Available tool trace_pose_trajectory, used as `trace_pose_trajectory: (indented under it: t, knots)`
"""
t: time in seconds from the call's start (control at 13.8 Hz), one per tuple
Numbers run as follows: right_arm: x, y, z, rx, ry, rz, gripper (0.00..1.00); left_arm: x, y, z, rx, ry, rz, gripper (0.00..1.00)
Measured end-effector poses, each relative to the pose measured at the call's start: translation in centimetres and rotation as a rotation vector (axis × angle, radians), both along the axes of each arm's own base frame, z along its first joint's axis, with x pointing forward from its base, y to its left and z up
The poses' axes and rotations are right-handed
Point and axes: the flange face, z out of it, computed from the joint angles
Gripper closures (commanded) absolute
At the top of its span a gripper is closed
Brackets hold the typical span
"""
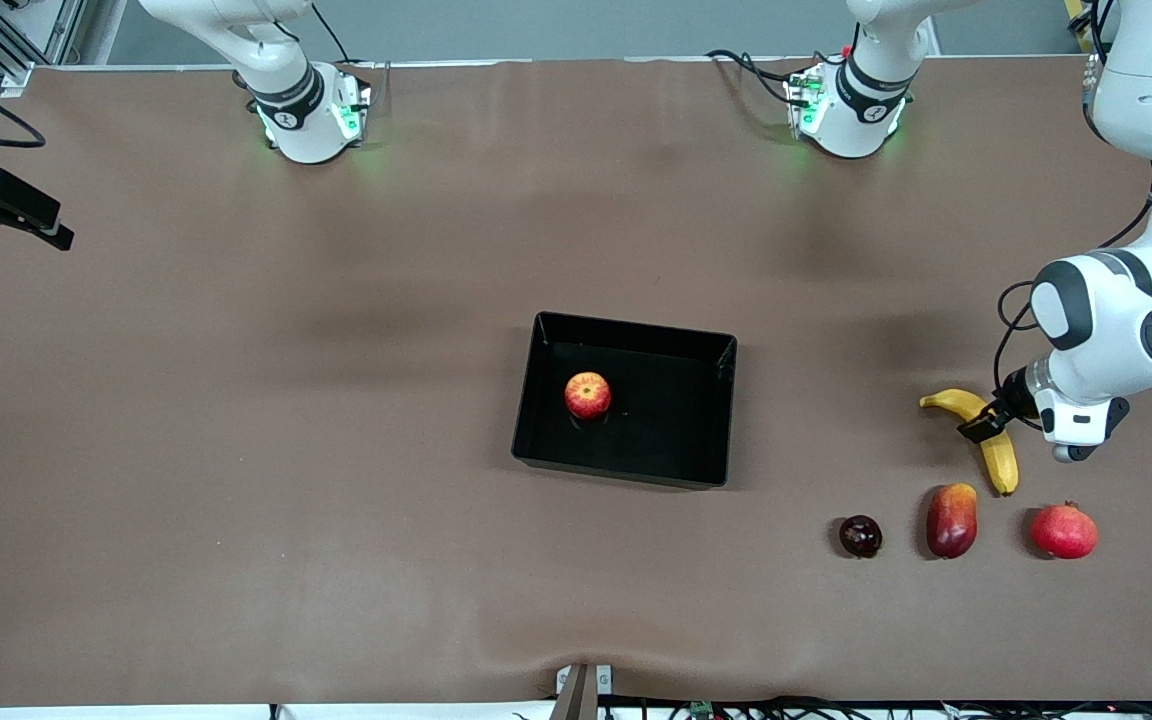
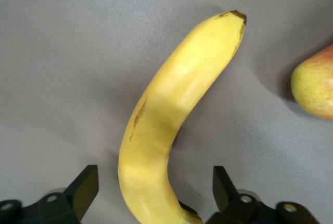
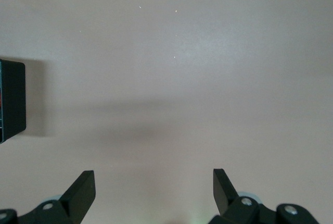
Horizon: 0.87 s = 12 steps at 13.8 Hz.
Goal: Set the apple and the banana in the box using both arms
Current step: 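Lower the left gripper and grasp the banana's stem end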
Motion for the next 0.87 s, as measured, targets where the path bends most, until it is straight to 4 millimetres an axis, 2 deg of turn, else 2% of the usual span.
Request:
trace_pose_trajectory:
  t: [0.36, 0.43, 0.51, 0.65, 0.72, 0.87]
  knots:
    - [0.0, 0.0, 0.0, 0.000, 0.000, 0.000, 0.00, -0.3, 0.5, -1.4, -0.002, 0.011, 0.008, 0.37]
    - [0.0, 0.0, 0.0, 0.000, 0.000, 0.000, 0.00, -0.3, 0.5, -1.6, -0.003, 0.013, 0.008, 0.47]
    - [0.0, 0.0, 0.0, 0.000, 0.000, 0.000, 0.00, -0.3, 0.5, -1.7, -0.003, 0.014, 0.008, 0.61]
    - [0.0, 0.0, 0.0, 0.000, 0.000, 0.000, 0.00, -0.3, 0.5, -1.7, -0.003, 0.014, 0.007, 0.93]
    - [0.0, 0.0, 0.0, 0.000, 0.000, 0.000, 0.00, -0.2, 0.5, -1.6, -0.002, 0.012, 0.006, 1.00]
    - [0.0, 0.0, 0.0, 0.000, 0.000, 0.000, 0.00, 0.0, 0.6, -1.4, 0.000, 0.006, 0.003, 1.00]
